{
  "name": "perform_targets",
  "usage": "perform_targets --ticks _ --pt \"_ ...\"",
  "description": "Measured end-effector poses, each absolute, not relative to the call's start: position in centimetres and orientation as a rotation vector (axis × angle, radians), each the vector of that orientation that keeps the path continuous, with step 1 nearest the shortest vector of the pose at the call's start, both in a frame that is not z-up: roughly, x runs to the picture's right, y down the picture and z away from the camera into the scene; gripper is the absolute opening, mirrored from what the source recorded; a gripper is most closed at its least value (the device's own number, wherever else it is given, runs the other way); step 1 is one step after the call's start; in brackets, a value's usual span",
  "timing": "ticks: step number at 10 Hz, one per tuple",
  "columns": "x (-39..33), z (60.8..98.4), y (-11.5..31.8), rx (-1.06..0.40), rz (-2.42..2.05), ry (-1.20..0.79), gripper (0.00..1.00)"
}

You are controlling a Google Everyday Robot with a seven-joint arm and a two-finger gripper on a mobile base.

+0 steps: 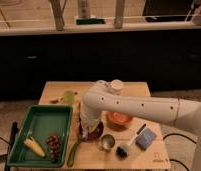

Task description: Wipe purple bowl with towel

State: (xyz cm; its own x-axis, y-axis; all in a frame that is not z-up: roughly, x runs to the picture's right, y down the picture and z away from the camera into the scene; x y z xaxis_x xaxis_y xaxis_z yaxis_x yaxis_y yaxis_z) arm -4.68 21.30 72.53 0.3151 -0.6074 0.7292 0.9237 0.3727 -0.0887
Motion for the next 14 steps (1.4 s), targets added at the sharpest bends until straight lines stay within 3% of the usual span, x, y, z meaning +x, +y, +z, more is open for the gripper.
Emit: perform_targets --ticks 3,8,14 --pt "-0.5 73.5 21.9 -0.605 -1.008 -0.617 0.00" --pt "1.0 76.7 17.7 -0.574 -0.930 -0.533 0.00" --pt "-7.0 75.6 17.3 -0.500 -1.101 -0.647 0.00"
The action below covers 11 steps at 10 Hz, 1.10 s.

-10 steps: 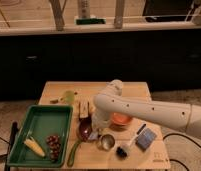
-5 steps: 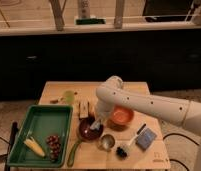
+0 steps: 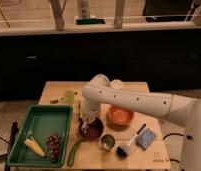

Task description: Wipe purple bowl with towel

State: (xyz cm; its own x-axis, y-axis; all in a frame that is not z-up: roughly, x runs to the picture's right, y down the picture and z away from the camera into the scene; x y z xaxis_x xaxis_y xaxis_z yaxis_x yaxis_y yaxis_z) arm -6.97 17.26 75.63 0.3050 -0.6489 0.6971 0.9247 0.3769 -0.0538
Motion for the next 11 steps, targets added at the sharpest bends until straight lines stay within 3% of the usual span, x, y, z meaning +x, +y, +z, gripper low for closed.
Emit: perform_targets --ticks 6,11 --pt "-4.8 73.4 21.2 -0.558 -1.181 -0.677 0.00" --pt "-2.3 75.8 19.0 -0.585 -1.142 -0.627 0.00"
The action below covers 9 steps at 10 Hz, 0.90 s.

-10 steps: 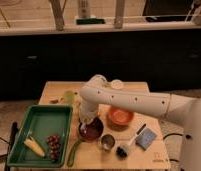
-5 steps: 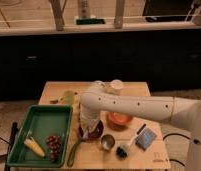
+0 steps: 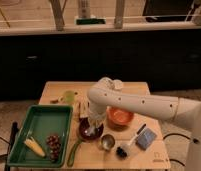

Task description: Wipe purple bowl with towel

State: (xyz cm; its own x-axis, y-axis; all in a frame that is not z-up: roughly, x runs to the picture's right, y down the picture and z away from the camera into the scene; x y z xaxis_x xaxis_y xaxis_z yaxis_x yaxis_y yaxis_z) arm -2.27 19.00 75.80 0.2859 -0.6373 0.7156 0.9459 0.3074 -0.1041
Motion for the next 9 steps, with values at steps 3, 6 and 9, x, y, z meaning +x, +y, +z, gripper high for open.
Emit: perform_targets --ticks 3,6,9 --pt "-2.51 76.16 18.39 -0.584 -1.146 -0.618 0.00" --pt "-2.53 76.16 18.42 -0.585 -1.145 -0.618 0.00" --pt "-2.52 76.16 18.44 -0.585 -1.146 -0.618 0.00"
